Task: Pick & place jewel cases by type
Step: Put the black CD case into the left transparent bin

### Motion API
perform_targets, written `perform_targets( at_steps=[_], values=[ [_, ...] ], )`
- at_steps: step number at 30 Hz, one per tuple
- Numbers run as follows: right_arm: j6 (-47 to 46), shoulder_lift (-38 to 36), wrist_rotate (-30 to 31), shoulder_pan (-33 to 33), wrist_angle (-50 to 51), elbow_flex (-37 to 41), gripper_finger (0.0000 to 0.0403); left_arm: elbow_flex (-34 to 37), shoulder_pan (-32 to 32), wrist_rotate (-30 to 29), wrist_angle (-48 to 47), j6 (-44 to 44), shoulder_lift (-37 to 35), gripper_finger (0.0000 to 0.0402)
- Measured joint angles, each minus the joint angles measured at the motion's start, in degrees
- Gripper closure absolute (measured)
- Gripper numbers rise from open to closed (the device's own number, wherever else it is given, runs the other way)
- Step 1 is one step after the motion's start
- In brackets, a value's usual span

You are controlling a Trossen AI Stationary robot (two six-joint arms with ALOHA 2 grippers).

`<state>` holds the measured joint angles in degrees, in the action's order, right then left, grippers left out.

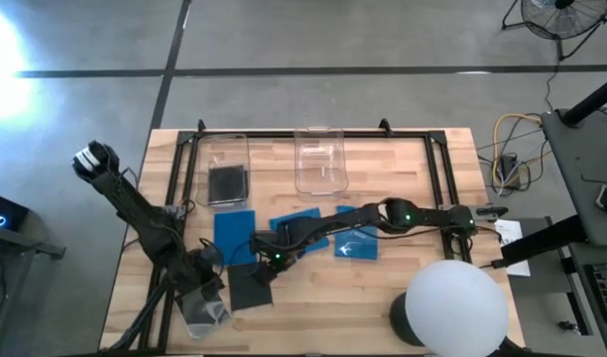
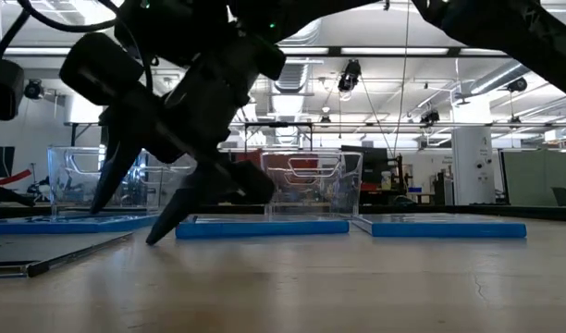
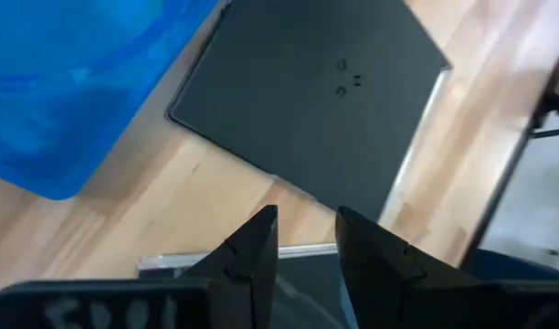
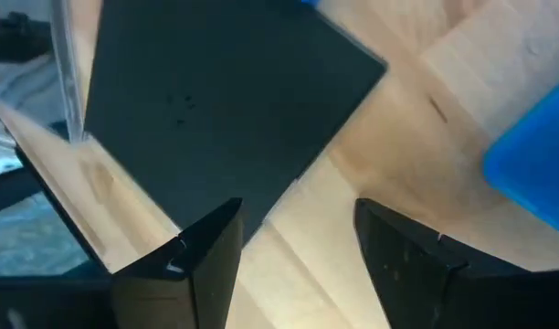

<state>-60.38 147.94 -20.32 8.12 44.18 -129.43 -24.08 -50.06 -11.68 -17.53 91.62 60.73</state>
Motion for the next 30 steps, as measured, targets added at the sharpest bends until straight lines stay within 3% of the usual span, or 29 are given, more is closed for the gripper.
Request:
perform_targets(
  at_steps=[13, 18, 25, 30],
  values=[
    [-4.6, 1.1, 0.0, 1.6, -8.7, 1.0, 0.0195, -0.1, 0.0, 0.1, 1.5, -3.2, 8.9, 0.0307],
    [-3.3, 1.4, -3.4, 1.8, -13.6, 1.2, 0.0195, -0.1, 0.0, 0.3, 2.6, -5.5, 11.1, 0.0307],
    [0.7, 0.5, -4.2, 1.8, -13.7, -0.8, 0.0195, 0.0, 0.0, 0.7, 2.6, -8.1, 11.2, 0.0307],
    [3.9, -1.9, -3.1, 1.7, -19.0, -1.6, 0.0195, 0.0, 0.0, 0.7, 2.5, -9.1, 11.2, 0.0307]
  ],
)
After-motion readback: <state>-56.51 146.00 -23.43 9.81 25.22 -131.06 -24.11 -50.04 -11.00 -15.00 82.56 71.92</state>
